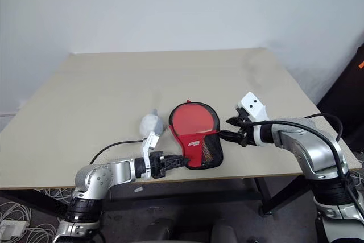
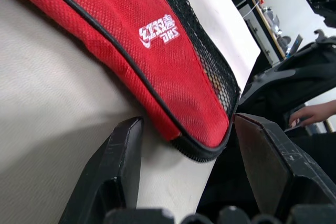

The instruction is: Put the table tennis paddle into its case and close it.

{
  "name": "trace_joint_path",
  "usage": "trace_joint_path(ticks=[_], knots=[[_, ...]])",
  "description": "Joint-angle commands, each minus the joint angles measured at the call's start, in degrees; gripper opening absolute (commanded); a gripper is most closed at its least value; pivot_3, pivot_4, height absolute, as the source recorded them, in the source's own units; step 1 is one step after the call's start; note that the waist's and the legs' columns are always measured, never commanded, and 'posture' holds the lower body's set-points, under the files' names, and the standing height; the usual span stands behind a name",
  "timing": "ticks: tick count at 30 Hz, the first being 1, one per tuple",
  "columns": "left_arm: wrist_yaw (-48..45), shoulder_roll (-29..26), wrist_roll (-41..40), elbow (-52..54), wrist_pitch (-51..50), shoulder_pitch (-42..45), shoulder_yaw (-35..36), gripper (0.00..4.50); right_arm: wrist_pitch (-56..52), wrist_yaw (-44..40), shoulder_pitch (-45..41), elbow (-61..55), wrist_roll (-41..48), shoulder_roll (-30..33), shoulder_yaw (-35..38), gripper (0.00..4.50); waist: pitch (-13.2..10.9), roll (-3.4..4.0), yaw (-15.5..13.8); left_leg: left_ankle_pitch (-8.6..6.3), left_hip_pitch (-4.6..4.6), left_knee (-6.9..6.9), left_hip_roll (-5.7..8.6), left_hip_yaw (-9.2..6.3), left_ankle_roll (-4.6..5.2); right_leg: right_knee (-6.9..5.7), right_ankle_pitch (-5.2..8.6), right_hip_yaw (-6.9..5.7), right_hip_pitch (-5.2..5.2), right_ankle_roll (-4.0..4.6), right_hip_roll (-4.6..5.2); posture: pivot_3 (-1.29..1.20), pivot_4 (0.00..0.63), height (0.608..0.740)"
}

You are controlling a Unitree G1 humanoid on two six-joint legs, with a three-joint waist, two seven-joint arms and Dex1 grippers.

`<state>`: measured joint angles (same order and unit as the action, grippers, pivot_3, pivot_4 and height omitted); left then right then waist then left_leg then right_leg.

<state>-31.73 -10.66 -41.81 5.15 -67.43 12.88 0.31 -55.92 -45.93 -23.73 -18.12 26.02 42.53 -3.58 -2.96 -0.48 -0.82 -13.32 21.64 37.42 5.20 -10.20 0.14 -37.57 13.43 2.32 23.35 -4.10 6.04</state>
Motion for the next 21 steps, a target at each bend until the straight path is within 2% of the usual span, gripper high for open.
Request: trace_joint_path(ticks=[1, 15, 18, 21], knots=[[1.28, 1.50, 0.06, -1.81, -1.04, 1.76, -1.12, 2.84, -0.10, 1.00, -0.69, -2.02, 0.77, -0.45, 0.95, 3.21, 0.00, 0.00, 0.00, 0.00, 0.00, 0.00, 0.00, 0.00, 0.00, 0.00, 0.00, 0.00, 0.00, 0.00, 0.00, 0.00, 0.000, 0.698], [6.93, 4.85, 0.89, -5.71, -7.72, 5.28, 0.71, 2.84, -1.48, 4.46, -1.16, -2.34, 0.86, -2.70, 1.09, 3.21, 0.01, -0.01, -0.08, -0.01, 0.00, 0.06, 0.04, -0.03, -0.01, 0.01, 0.00, -0.02, -0.06, -0.03, 0.02, 0.00, 0.000, 0.698], [8.59, 5.41, 0.82, -5.93, -10.00, 5.74, 2.01, 2.21, -1.64, 4.92, -1.28, -2.34, 0.97, -2.88, 1.05, 3.21, 0.01, -0.01, -0.02, -0.02, -0.01, 0.06, 0.05, -0.03, -0.02, 0.01, 0.00, -0.02, -0.06, -0.03, 0.02, 0.00, 0.000, 0.698], [9.44, 5.58, 0.80, -6.05, -11.19, 5.94, 2.46, 1.17, -1.57, 5.53, -1.40, -2.08, 0.95, -3.10, 0.96, 3.21, 0.01, -0.01, 0.03, -0.03, -0.01, 0.03, 0.04, -0.02, -0.01, 0.01, 0.00, -0.02, -0.03, -0.05, 0.02, 0.00, 0.000, 0.698]])
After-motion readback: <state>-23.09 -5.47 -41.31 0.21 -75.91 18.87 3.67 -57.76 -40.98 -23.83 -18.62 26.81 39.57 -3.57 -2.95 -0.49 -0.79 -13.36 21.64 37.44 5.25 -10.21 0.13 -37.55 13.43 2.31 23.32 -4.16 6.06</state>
